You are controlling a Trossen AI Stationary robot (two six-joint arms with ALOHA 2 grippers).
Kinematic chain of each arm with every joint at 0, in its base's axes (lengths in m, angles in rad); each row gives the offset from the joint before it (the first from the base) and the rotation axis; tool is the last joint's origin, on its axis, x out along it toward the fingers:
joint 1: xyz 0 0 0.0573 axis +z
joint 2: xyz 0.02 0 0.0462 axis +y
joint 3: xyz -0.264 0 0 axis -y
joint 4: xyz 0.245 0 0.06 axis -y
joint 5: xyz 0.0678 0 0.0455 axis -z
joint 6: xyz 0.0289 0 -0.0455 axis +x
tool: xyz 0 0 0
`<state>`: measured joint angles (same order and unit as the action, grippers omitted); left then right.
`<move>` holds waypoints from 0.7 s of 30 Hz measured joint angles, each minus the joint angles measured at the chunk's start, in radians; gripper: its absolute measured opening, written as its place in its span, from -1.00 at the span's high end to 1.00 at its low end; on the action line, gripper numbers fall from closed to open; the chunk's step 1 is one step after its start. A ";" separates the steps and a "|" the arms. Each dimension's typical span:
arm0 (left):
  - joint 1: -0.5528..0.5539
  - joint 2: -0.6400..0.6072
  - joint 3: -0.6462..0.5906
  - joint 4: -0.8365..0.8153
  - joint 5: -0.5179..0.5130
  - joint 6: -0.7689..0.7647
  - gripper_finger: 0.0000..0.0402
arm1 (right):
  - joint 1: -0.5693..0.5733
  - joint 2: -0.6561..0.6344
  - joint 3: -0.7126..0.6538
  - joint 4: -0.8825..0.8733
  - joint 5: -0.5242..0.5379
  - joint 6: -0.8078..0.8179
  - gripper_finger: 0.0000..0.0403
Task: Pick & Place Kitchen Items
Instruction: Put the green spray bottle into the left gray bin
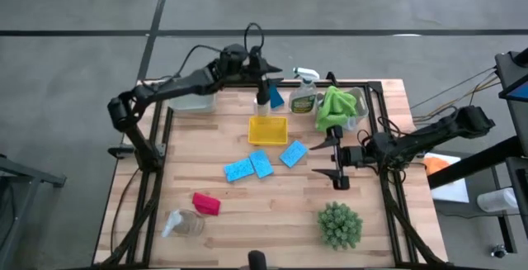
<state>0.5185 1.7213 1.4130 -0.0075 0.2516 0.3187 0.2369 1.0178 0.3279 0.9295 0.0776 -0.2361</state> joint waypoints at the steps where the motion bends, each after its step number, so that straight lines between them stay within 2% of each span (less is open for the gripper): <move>1: 0.004 0.004 0.026 -0.045 0.003 0.005 0.27 | 0.001 -0.006 0.000 -0.014 0.000 0.000 -0.41; 5: 0.006 0.037 0.145 -0.230 0.011 0.056 0.26 | 0.002 -0.018 0.000 -0.042 0.001 -0.002 -0.41; 9: 0.005 0.100 0.280 -0.408 0.010 0.104 0.13 | 0.002 -0.022 0.000 -0.050 0.001 -0.015 -0.41; 15: 0.006 0.174 0.418 -0.466 -0.015 0.154 -0.15 | 0.002 -0.022 0.000 -0.057 0.001 -0.022 -0.41; 21: 0.006 0.230 0.508 -0.484 -0.016 0.187 -0.30 | 0.002 -0.021 -0.001 -0.074 0.005 -0.004 -0.41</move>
<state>0.5243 1.9513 1.9207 -0.4913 0.2352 0.5058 0.2394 0.9970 0.3271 0.8552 0.0822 -0.2402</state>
